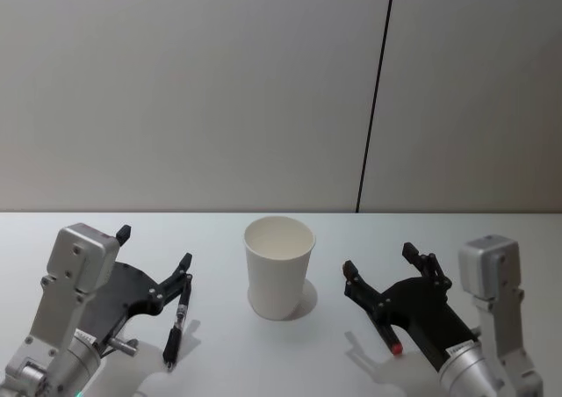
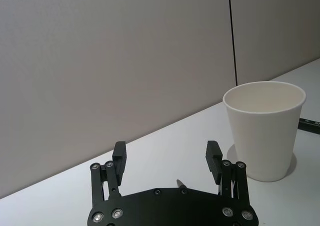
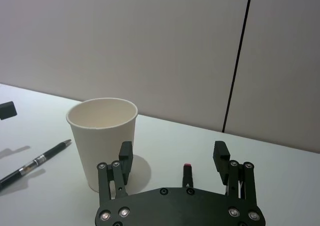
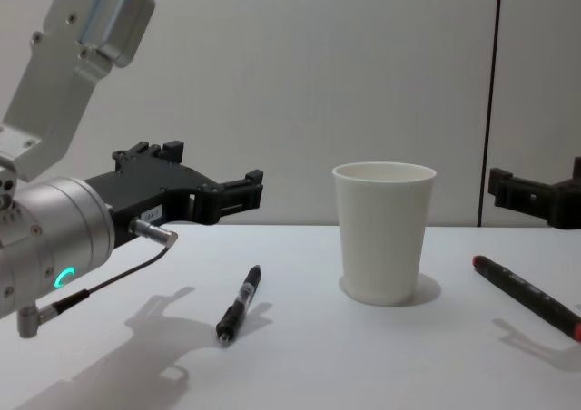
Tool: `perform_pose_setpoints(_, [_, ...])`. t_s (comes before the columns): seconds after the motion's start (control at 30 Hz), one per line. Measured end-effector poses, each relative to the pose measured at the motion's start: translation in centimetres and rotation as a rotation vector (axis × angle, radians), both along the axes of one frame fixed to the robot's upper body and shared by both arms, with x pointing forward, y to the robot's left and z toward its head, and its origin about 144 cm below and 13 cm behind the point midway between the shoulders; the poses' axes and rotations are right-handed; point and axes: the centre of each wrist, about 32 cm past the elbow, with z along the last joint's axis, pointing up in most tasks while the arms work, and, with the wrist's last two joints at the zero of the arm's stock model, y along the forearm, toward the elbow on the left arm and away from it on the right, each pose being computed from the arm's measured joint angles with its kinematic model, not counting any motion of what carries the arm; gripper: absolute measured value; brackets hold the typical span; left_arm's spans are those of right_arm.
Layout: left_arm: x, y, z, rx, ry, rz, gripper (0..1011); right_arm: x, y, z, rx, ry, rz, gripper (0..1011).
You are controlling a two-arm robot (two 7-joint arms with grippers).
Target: Place the pen into the pen holder.
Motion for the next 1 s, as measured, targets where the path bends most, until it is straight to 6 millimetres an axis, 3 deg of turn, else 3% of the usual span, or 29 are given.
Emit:
perform_pose_setpoints(0.53, [0.0, 0.0, 0.0, 0.0, 0.0, 0.0, 1000, 1.8, 1.0, 3.1, -0.158, 0.113, -0.071, 1001])
perform_pose_setpoints(1.0, [0.0, 0.0, 0.0, 0.0, 0.0, 0.0, 1000, 5.1, 0.7, 6.4, -0.247, 0.299, -0.106, 1001])
